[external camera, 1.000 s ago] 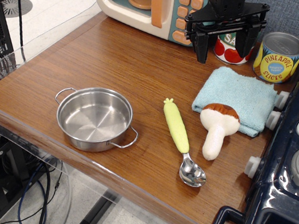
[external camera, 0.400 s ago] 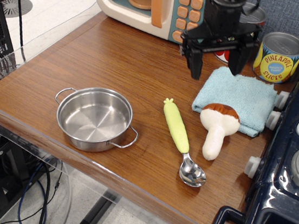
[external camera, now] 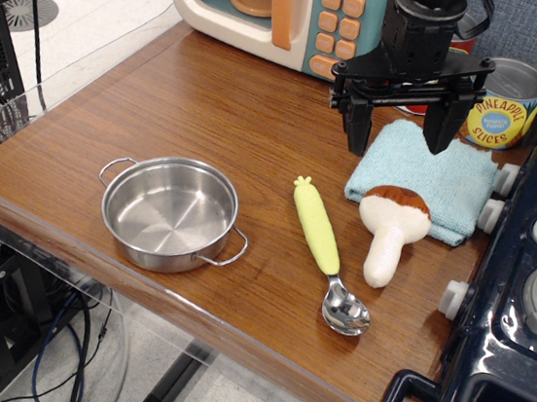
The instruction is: Put the mushroom in front of the microwave
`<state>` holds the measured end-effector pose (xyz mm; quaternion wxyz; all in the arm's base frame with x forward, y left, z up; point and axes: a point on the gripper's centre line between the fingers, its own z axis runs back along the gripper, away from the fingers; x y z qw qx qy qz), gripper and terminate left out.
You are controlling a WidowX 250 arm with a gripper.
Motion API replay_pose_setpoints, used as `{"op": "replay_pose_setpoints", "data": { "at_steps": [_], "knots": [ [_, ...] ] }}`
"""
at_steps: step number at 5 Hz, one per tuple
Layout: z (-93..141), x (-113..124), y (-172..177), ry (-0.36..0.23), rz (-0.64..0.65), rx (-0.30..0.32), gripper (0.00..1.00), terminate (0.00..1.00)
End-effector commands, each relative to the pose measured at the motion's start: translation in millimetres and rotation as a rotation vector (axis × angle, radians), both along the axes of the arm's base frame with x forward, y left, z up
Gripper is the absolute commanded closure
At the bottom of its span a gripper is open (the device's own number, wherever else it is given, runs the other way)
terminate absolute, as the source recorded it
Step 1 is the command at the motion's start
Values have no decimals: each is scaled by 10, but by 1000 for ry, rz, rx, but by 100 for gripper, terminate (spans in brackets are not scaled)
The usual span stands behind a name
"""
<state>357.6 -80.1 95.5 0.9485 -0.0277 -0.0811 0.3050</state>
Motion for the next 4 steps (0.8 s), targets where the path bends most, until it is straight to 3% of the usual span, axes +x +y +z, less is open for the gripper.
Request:
{"op": "replay_pose_setpoints", "data": {
  "at_steps": [1,3,4],
  "knots": [
    [-102,-119,-153,-14,-171,-39,0,0],
    [-461,-201,-286,41,-286,-130,0,0],
    [-588,-182,-363,80,-313,-120,0,0]
  ]
}}
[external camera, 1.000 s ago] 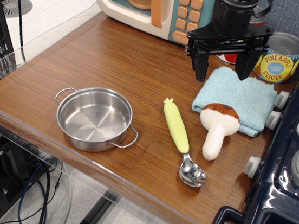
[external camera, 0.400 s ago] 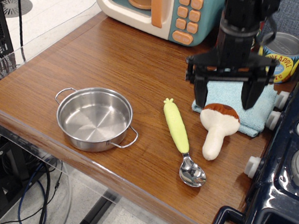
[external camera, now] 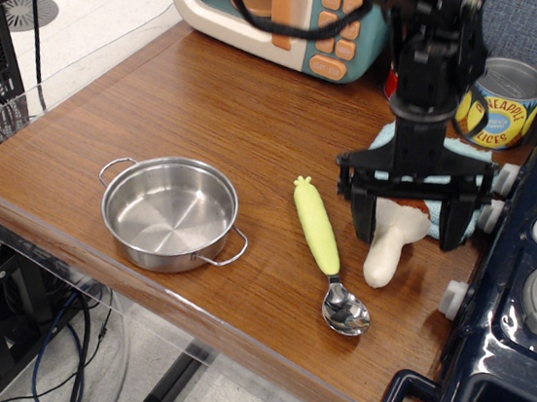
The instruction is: Put the mushroom in front of the microwave
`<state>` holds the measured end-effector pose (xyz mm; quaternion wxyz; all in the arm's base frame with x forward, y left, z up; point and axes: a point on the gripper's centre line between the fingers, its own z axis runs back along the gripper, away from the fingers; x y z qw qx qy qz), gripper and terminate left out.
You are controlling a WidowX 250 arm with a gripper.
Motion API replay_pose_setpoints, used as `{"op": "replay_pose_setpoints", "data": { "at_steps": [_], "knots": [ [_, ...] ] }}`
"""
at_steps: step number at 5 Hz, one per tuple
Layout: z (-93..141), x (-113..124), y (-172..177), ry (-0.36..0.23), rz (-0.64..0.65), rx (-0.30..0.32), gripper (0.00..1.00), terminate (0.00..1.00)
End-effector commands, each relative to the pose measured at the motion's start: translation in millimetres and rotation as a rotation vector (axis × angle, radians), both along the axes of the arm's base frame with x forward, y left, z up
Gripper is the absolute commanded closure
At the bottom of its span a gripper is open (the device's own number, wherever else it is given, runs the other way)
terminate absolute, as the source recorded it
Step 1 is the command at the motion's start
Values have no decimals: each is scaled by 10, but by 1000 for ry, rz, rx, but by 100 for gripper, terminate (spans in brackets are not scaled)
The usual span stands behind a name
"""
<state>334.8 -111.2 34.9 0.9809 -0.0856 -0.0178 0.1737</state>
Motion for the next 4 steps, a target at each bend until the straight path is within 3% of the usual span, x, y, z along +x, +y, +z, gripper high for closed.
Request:
{"op": "replay_pose_setpoints", "data": {
  "at_steps": [1,3,4],
  "knots": [
    [-10,50,-54,-18,-24,27,100,0],
    [22,33,-18,-37,-6,37,100,0],
    [173,9,23,-62,-10,43,100,0]
  ]
}}
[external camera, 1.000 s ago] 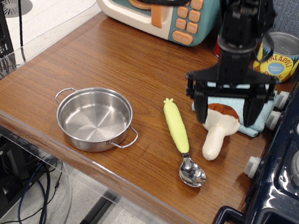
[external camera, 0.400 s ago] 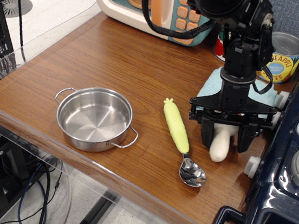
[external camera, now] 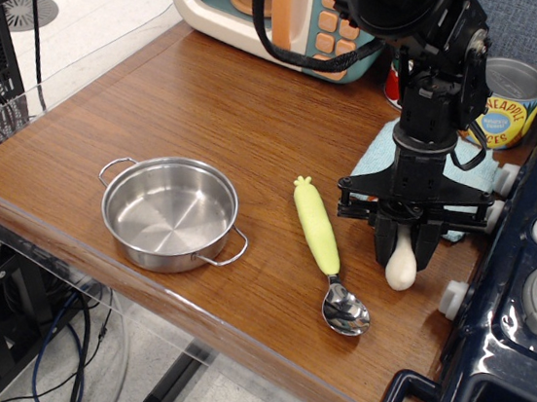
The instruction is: Put the mushroom in front of the microwave
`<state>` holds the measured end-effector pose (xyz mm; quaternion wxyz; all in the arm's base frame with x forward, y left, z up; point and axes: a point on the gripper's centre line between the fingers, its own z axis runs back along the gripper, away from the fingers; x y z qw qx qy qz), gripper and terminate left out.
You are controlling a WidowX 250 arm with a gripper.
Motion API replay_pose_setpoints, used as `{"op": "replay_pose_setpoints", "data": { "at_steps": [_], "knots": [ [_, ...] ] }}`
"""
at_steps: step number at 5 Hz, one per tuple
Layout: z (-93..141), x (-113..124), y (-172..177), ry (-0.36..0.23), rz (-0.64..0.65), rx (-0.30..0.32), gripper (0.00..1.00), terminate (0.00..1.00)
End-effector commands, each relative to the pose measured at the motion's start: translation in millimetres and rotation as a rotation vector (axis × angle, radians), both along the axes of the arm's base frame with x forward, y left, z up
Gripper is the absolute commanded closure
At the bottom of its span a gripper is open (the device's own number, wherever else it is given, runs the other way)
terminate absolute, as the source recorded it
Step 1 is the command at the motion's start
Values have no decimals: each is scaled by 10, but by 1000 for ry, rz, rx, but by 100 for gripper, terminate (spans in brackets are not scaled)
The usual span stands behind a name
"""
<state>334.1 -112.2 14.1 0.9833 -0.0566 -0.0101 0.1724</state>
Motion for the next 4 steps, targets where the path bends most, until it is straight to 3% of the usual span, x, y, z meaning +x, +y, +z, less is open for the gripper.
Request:
{"op": "replay_pose_setpoints", "data": {
  "at_steps": [1,2,4],
  "knots": [
    [653,0,89,-138,15,8,100,0],
    [889,118,268,-181,95,-22,100,0],
    [1046,526,1047,-207,336,-13,100,0]
  ]
}}
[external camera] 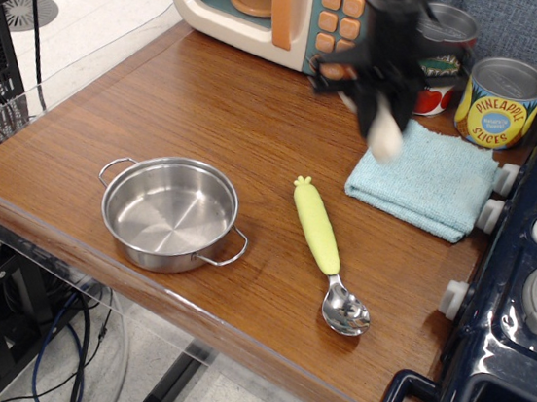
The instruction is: Put the mushroom in front of the microwave
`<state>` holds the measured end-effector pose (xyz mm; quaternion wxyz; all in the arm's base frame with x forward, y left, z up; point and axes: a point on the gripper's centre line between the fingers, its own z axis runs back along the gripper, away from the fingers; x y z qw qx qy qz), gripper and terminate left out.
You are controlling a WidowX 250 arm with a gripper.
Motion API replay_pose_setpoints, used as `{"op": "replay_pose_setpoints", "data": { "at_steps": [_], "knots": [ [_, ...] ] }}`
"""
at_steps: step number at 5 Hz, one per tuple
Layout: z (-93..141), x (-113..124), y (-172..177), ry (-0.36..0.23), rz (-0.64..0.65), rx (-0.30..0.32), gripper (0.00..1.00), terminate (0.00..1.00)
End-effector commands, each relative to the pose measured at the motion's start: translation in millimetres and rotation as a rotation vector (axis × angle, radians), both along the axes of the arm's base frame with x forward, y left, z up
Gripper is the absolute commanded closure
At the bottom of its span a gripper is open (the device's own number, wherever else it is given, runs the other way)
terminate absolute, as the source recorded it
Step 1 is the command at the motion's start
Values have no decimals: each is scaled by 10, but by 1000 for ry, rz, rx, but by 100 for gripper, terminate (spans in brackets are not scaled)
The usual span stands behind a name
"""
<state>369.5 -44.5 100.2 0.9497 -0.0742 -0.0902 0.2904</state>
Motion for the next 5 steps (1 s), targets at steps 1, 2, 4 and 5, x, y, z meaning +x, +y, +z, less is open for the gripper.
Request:
{"op": "replay_pose_setpoints", "data": {
  "at_steps": [1,2,4,5],
  "knots": [
    [207,314,735,-57,180,0,100,0],
    [187,365,1095,-60,262,18,100,0],
    [-130,422,1554,13,377,34,100,0],
    [-366,441,1669,66,398,47,100,0]
  ]
}}
